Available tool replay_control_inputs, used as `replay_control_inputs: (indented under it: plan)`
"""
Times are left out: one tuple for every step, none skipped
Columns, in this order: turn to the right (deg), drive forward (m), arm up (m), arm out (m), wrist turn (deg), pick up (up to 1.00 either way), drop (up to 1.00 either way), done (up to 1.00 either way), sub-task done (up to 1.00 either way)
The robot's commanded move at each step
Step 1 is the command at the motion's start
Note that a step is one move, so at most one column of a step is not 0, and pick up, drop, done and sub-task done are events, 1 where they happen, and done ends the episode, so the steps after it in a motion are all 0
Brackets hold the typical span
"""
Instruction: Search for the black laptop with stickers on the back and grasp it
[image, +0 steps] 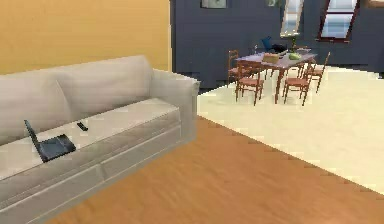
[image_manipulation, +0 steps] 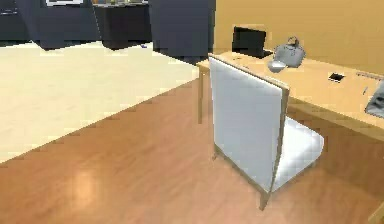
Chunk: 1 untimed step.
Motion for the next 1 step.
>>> replay_control_inputs:
  plan:
    - [-45.0,0.0,0.0,0.0,0.0,0.0,0.0,0.0,0.0]
